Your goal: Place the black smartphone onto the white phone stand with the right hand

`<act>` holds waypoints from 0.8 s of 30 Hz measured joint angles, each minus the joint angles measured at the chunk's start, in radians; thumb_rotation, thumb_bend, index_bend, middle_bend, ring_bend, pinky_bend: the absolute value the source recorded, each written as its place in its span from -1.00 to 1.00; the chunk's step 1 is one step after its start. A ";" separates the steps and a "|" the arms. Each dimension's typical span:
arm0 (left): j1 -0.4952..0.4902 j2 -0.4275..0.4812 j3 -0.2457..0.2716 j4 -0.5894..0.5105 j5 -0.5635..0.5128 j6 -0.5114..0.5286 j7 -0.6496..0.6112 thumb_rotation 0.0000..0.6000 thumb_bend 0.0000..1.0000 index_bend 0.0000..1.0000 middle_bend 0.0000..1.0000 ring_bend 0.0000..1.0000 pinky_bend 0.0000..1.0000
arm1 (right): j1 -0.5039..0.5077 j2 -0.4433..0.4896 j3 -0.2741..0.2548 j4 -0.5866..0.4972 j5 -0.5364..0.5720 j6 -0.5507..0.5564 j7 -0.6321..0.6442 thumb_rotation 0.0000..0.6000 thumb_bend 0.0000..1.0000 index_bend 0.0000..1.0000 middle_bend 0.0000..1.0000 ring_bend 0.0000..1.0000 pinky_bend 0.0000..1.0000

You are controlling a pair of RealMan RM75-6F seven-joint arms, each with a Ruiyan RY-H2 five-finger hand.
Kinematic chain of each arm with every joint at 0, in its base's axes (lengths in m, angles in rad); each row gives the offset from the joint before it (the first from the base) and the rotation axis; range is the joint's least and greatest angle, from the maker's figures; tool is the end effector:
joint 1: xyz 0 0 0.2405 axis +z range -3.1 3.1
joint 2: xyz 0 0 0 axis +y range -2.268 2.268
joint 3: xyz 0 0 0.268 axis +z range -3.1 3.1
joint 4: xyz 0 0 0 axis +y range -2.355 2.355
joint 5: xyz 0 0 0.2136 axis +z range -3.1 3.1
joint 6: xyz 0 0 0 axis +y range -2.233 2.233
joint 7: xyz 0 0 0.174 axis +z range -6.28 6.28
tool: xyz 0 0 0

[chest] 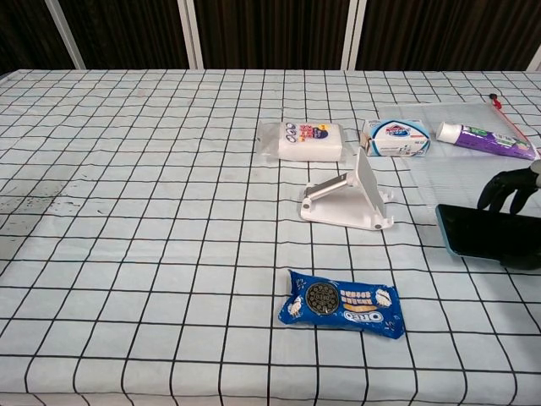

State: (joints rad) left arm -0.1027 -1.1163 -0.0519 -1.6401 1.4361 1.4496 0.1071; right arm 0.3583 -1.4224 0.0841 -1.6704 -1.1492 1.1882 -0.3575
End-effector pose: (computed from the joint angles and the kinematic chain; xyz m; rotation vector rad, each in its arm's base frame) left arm -0.3258 0.2177 0.1577 -1.3896 -0.8839 -0.8085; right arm -0.2611 -0.2799 0.0183 1.5634 -1.1382 0.7838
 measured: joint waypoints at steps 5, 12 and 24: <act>0.000 0.000 0.000 -0.001 -0.002 -0.001 0.000 1.00 -1.00 -1.00 -1.00 -1.00 -1.00 | -0.004 0.011 0.036 -0.015 0.000 0.008 0.086 1.00 -0.30 0.12 0.17 0.03 0.09; 0.000 -0.001 -0.002 -0.001 -0.004 -0.001 -0.001 1.00 -1.00 -1.00 -1.00 -1.00 -1.00 | -0.004 0.020 0.113 -0.059 0.028 -0.001 0.264 1.00 -0.30 0.12 0.16 0.02 0.09; -0.002 -0.001 -0.002 -0.003 -0.007 -0.006 -0.007 1.00 -1.00 -1.00 -1.00 -1.00 -1.00 | 0.005 -0.040 0.215 -0.103 0.025 -0.037 0.616 1.00 -0.30 0.12 0.16 -0.01 0.08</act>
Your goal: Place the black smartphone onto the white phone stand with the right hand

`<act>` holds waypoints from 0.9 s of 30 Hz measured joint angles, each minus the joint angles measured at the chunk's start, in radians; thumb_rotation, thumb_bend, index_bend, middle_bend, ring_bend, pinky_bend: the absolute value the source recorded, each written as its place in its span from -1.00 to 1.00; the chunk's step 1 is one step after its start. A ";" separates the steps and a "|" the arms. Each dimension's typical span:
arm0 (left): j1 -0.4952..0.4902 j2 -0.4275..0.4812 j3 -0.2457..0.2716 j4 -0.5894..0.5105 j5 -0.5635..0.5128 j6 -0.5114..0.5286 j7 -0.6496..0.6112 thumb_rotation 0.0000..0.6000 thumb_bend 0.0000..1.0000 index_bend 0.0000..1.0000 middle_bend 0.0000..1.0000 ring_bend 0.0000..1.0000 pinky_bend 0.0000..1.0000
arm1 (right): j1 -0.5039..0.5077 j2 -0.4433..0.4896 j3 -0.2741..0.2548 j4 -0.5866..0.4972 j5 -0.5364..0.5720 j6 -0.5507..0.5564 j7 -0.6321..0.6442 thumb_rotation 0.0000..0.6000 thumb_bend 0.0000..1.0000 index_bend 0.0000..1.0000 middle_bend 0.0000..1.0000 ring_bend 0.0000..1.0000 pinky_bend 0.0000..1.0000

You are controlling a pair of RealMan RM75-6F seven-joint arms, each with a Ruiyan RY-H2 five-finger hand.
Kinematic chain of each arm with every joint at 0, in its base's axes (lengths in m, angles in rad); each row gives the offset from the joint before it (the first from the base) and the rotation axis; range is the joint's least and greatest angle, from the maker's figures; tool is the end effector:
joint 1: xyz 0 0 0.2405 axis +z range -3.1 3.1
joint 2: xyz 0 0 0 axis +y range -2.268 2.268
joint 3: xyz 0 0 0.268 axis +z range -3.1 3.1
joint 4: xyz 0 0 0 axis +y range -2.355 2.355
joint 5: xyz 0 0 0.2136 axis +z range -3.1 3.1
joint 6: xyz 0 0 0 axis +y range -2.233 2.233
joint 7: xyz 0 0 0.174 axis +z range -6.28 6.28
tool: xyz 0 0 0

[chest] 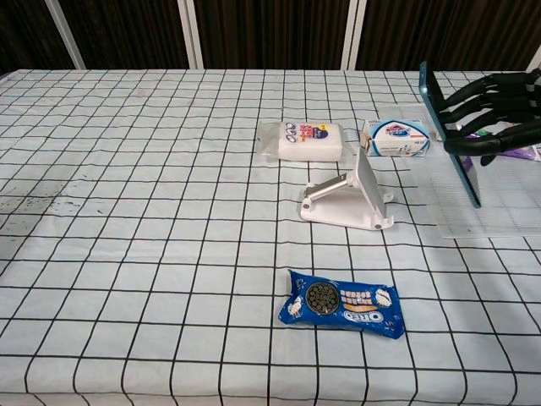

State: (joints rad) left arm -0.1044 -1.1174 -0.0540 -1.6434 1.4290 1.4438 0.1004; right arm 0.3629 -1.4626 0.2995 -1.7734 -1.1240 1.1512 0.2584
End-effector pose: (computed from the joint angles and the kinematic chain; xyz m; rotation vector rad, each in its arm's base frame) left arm -0.3260 0.2186 0.1568 -1.3837 -0.8977 -0.8127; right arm -0.2031 -0.3159 0.0347 1.0754 -1.6983 1.4379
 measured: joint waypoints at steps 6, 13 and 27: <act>-0.001 0.002 0.001 -0.003 -0.003 -0.006 -0.006 1.00 -1.00 -1.00 -1.00 -1.00 -1.00 | 0.009 -0.068 0.020 0.023 -0.015 -0.004 0.121 1.00 -0.29 0.12 0.15 -0.02 0.07; -0.002 0.006 -0.001 -0.007 -0.009 -0.012 -0.018 1.00 -1.00 -1.00 -1.00 -1.00 -1.00 | 0.024 -0.142 0.016 0.107 -0.102 0.002 0.233 1.00 -0.29 0.12 0.15 -0.02 0.06; -0.004 0.009 -0.002 -0.014 -0.018 -0.021 -0.026 1.00 -1.00 -1.00 -1.00 -1.00 -1.00 | 0.045 -0.270 -0.003 0.285 -0.173 0.051 0.316 1.00 -0.27 0.12 0.15 -0.04 0.06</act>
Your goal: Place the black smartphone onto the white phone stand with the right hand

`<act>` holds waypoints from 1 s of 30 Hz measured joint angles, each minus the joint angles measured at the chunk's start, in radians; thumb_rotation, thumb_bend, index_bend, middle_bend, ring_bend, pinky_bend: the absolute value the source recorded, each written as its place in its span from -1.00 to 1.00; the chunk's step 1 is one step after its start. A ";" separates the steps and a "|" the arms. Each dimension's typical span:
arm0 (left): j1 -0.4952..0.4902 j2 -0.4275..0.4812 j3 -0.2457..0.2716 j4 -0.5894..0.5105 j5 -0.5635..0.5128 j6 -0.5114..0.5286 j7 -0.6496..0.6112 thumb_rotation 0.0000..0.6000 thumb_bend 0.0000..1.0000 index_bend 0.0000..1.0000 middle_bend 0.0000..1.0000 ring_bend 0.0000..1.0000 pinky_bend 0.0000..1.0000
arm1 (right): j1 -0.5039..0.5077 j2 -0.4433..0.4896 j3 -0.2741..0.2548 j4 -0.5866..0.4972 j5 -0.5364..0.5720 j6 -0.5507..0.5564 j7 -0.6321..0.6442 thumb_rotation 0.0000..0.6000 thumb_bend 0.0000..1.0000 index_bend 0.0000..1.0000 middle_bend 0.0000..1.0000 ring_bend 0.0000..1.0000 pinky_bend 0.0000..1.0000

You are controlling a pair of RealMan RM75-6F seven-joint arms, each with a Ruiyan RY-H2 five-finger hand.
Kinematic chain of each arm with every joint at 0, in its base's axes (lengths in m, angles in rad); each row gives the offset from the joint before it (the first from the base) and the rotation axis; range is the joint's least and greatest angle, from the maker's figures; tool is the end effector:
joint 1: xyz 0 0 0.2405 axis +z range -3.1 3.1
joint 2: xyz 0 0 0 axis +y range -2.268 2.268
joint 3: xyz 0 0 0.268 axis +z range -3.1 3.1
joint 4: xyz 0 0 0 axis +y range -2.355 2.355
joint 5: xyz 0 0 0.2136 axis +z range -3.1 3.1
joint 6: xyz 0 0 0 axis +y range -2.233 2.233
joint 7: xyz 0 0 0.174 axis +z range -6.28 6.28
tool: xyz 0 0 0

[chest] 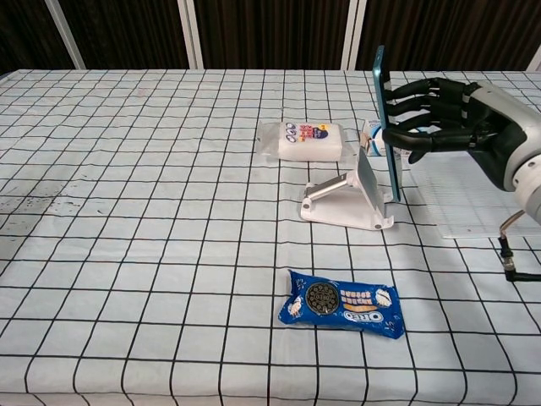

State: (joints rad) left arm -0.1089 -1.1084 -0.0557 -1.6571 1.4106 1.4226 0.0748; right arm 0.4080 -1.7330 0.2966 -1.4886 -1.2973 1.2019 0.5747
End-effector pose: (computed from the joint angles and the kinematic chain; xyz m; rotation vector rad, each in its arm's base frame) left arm -0.3269 0.2199 0.1564 -1.3726 -0.9409 -0.8191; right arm -0.1803 -0.3273 -0.0250 0.9562 -1.8094 1.7285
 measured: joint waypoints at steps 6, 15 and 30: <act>-0.001 0.002 -0.002 -0.001 -0.003 -0.003 -0.008 1.00 -1.00 -1.00 -1.00 -1.00 -1.00 | 0.008 -0.034 -0.010 0.042 -0.008 0.000 0.020 1.00 -0.25 0.12 0.15 -0.04 0.06; -0.002 0.003 -0.003 -0.003 -0.009 -0.006 -0.013 1.00 -1.00 -1.00 -1.00 -1.00 -1.00 | 0.019 -0.073 -0.015 0.100 -0.009 -0.005 0.030 1.00 -0.23 0.12 0.15 -0.04 0.06; -0.001 0.003 -0.004 -0.005 -0.013 -0.005 -0.014 1.00 -1.00 -1.00 -1.00 -1.00 -1.00 | 0.024 -0.094 -0.015 0.140 0.005 -0.024 0.041 1.00 -0.22 0.12 0.14 -0.05 0.06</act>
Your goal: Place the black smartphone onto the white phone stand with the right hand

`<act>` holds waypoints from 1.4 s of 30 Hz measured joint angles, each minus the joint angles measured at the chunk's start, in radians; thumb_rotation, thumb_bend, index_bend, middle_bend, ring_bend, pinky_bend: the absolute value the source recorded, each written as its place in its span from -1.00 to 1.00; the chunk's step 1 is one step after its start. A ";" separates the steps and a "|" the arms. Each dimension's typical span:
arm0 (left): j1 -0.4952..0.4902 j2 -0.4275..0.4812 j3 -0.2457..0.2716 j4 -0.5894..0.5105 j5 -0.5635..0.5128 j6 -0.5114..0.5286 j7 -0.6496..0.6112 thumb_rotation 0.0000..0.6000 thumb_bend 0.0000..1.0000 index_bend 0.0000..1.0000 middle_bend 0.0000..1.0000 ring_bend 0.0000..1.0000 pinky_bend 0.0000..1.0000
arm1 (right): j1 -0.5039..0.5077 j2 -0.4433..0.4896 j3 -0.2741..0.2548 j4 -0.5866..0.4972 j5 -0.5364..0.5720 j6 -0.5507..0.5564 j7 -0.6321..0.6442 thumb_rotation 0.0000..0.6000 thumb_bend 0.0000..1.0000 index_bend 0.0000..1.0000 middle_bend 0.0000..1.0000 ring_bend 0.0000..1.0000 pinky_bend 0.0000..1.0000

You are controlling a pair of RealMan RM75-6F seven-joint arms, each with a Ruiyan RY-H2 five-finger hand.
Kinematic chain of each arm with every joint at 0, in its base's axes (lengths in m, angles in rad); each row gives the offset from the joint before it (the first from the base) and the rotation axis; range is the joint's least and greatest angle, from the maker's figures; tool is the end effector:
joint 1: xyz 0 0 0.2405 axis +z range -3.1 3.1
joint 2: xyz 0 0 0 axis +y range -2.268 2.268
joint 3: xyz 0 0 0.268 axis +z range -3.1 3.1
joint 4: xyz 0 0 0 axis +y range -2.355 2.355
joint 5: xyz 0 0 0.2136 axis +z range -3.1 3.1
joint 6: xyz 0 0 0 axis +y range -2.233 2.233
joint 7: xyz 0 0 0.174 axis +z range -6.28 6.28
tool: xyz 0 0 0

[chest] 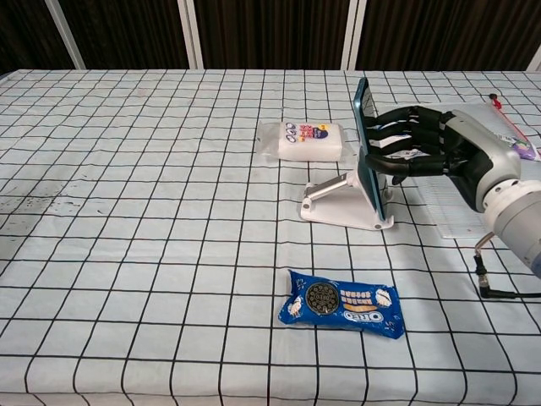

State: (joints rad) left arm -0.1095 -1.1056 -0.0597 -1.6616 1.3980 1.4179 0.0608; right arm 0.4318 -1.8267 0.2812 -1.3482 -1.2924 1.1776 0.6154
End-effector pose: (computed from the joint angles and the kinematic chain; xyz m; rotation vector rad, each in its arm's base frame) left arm -0.3280 0.2207 0.1575 -1.3572 -0.9590 -0.8255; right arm -0.1866 -0.3300 -0.0574 0.9560 -1.8427 1.6850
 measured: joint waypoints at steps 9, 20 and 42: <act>-0.001 0.002 0.000 -0.001 -0.002 -0.002 -0.003 1.00 -1.00 -1.00 -1.00 -1.00 -1.00 | 0.001 -0.011 -0.002 0.015 0.004 -0.004 -0.005 1.00 -0.21 0.12 0.13 -0.06 0.05; 0.000 0.002 -0.001 0.000 -0.004 -0.002 -0.003 1.00 -1.00 -1.00 -1.00 -1.00 -1.00 | 0.001 -0.020 0.005 0.029 0.005 -0.002 -0.001 1.00 -0.22 0.12 0.12 -0.07 0.04; 0.000 0.003 -0.002 -0.001 -0.006 -0.001 -0.008 1.00 -1.00 -1.00 -1.00 -1.00 -1.00 | -0.001 -0.013 -0.015 0.022 0.003 -0.028 -0.021 1.00 -0.90 -0.56 -0.54 -0.66 -0.62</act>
State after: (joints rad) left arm -0.1093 -1.1024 -0.0622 -1.6622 1.3921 1.4173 0.0531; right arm 0.4311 -1.8400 0.2657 -1.3260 -1.2892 1.1500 0.5945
